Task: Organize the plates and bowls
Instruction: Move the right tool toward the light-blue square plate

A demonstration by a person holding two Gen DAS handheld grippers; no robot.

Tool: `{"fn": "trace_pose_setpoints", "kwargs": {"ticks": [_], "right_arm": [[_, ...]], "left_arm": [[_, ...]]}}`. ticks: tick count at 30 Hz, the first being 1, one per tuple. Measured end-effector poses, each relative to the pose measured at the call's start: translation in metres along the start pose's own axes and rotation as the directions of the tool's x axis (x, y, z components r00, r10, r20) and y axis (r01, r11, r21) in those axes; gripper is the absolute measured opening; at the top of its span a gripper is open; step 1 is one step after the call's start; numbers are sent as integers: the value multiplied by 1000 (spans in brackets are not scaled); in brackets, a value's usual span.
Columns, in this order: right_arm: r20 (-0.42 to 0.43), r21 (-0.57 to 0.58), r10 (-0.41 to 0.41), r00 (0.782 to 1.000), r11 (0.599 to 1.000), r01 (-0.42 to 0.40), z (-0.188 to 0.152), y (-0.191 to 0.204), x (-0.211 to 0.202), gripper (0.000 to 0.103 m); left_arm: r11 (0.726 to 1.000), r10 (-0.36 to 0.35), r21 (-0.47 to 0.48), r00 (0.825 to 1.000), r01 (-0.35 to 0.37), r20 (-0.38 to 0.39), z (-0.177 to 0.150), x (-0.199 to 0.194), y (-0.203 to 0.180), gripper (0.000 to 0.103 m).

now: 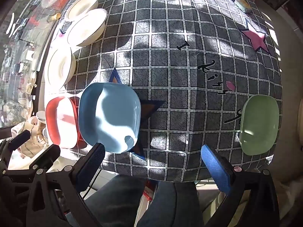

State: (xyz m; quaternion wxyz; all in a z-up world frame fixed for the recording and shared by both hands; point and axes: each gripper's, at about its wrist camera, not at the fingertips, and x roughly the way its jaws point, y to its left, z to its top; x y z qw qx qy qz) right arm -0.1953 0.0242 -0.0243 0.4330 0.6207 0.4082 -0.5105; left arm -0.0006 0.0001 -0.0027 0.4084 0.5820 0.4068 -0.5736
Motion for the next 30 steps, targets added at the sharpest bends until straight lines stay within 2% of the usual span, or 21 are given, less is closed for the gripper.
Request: {"fn": "trace_pose_setpoints", "kwargs": {"ticks": [4,5,8,13,18,19,23,30], "right_arm": [[-8,-7,-12,1000,1000,12,3,-2,3,102],[14,-17,-25,1000,1000,25,-2,0,7,102],[-5,-19,-33,999,999,33,2,2,7,102],[-13,-12,-34,999,999,33,4,0,15,102],[-41,7,-57,998,998,58,5,-3,20,102],[-53,8,-59,997,998,59,5,-2,20,102],[-69,5,-47,997,999,47,4,1,24,102],[-70,2,-4,998,1000,4,5,2,31,102]], "left_arm": [[1000,19,6,1000,-19,-4,-1,7,-2,103],[1000,22,5,1000,-22,-4,-1,9,-2,103],[1000,23,-4,1000,-23,-14,-2,16,-1,103],[999,-9,-32,998,7,-65,6,22,9,103],[999,-11,-37,999,10,-45,1,26,11,103],[999,-12,-32,1000,11,-7,2,27,13,103],[999,-22,-30,1000,21,-7,2,28,14,103],[999,3,-33,1000,-4,-11,2,32,17,103]]}}
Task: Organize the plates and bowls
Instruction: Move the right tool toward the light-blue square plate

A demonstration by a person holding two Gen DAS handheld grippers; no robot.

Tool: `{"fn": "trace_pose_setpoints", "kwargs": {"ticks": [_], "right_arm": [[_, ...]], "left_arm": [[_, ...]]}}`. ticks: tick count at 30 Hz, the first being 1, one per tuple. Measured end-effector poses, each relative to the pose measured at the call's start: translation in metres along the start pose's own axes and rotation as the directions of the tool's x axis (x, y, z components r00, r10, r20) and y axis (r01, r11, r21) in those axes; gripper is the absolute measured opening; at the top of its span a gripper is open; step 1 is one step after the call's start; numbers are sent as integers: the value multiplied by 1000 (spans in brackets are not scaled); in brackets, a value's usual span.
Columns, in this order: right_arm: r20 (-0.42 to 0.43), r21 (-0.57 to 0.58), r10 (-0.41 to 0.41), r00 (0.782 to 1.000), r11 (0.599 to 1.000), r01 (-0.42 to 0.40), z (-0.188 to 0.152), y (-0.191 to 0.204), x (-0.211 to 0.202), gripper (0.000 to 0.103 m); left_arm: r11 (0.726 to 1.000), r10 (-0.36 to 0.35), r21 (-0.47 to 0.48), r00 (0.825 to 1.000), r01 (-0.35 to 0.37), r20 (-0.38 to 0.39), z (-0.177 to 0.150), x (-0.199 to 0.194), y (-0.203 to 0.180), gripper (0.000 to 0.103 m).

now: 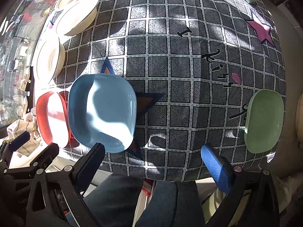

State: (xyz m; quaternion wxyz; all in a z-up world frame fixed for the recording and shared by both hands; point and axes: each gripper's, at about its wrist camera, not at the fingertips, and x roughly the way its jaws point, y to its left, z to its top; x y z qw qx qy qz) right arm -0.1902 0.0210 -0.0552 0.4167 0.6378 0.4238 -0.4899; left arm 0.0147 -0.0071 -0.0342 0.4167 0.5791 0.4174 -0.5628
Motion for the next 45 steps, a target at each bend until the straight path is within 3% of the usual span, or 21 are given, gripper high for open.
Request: {"fn": "trace_pose_setpoints", "kwargs": {"ticks": [12,26,41,45], "right_arm": [[-34,2,-8,999,1000,8,-2,-3,19,102],[-10,15,-23,1000,1000,23,5,-1,16,102],[160,56,-52,986,997,44,12,-13,-26,102],[144,69,-68,987,996,58,13,-14,-23,102]], "left_arm": [[999,53,6,998,-53,-17,4,21,-1,103],[994,100,28,995,-101,28,18,8,-6,103],[998,51,20,992,-54,117,23,-18,-4,103],[998,56,27,988,-60,141,24,-24,-5,103]]}}
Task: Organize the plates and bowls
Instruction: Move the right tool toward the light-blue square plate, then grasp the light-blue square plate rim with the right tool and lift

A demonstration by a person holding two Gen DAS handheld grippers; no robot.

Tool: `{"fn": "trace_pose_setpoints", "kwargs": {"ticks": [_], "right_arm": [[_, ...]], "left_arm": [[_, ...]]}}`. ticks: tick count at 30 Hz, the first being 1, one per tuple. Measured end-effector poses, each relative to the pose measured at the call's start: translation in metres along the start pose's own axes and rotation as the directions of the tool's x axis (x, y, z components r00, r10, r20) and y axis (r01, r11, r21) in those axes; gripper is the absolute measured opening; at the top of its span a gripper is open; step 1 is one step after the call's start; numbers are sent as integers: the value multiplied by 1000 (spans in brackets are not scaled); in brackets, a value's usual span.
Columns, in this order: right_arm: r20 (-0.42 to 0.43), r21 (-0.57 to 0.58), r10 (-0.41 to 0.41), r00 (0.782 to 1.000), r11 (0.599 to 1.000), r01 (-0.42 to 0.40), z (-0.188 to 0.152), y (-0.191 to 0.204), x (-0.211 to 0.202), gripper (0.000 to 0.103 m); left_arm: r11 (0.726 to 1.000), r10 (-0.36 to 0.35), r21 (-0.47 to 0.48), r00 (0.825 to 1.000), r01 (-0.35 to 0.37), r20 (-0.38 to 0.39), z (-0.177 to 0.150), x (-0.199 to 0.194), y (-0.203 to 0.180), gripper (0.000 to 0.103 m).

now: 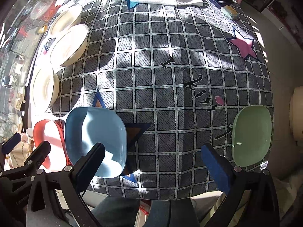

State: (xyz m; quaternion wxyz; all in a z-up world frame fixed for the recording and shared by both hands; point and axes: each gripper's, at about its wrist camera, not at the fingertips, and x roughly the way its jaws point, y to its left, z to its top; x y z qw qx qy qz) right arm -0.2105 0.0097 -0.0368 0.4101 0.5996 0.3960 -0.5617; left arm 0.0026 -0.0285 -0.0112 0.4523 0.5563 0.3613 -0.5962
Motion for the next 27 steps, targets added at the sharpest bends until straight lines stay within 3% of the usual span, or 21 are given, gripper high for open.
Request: {"fn": "trace_pose_setpoints", "kwargs": {"ticks": [12,22,27], "right_arm": [[-46,-14,-32,998,999,31,-5,6,24,102],[-179,-86,-102,979,992,87,-3,28,105,102],[-189,-52,-130,973,991,122,-10,-4,113,102]], "left_arm": [[1000,18,-1,1000,-18,12,-1,4,2,103],[998,65,14,998,-65,-11,-2,12,0,103],[997,68,30,996,-66,-52,-7,26,-8,103]]}}
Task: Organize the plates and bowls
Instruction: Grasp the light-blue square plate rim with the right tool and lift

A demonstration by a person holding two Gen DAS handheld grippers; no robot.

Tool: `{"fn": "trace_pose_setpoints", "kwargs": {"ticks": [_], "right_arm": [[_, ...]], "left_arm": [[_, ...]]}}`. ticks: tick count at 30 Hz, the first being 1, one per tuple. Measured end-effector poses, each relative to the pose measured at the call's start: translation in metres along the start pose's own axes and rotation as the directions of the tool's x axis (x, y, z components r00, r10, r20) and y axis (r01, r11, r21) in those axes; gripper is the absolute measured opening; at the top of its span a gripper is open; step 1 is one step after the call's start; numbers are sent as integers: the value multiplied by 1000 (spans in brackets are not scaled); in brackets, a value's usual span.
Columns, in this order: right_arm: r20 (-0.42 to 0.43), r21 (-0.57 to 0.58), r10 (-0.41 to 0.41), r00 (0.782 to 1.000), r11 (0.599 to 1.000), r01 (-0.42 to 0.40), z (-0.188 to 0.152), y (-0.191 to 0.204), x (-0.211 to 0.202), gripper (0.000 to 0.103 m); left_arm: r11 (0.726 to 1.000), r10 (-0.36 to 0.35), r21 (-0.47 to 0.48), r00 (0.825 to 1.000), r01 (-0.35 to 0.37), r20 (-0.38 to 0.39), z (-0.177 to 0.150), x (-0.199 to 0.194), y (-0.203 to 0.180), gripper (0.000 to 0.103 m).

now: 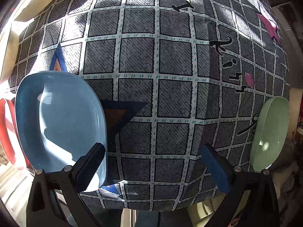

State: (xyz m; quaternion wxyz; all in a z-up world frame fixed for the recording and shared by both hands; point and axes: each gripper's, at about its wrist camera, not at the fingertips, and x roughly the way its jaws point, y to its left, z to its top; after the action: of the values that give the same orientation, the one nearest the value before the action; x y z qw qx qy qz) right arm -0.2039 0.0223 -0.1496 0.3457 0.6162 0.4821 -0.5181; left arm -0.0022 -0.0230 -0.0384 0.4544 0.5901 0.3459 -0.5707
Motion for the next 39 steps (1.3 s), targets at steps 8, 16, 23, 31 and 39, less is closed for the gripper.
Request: {"fn": "trace_pose_setpoints", "kwargs": {"ticks": [8,16,23,31,39], "right_arm": [[-20,92,3,1000,996,-1,-13,-75,15,102],[-39,60,119,992,991,-116,-12,-65,36,102],[-71,70,166,984,984,-161,-11,-65,62,103],[-44,46,192,980,981,-190,-3,-54,58,94],[-19,-21,223,975,974,-223,-64,-21,42,56]], "left_arm": [[995,-66,77,996,70,-54,3,23,-53,103],[994,-55,90,994,63,-95,7,55,-88,103],[991,6,137,990,14,-143,4,83,-97,103],[986,-104,116,983,122,-153,-18,83,-106,93],[981,-132,118,975,154,-177,-28,71,-110,75]]}}
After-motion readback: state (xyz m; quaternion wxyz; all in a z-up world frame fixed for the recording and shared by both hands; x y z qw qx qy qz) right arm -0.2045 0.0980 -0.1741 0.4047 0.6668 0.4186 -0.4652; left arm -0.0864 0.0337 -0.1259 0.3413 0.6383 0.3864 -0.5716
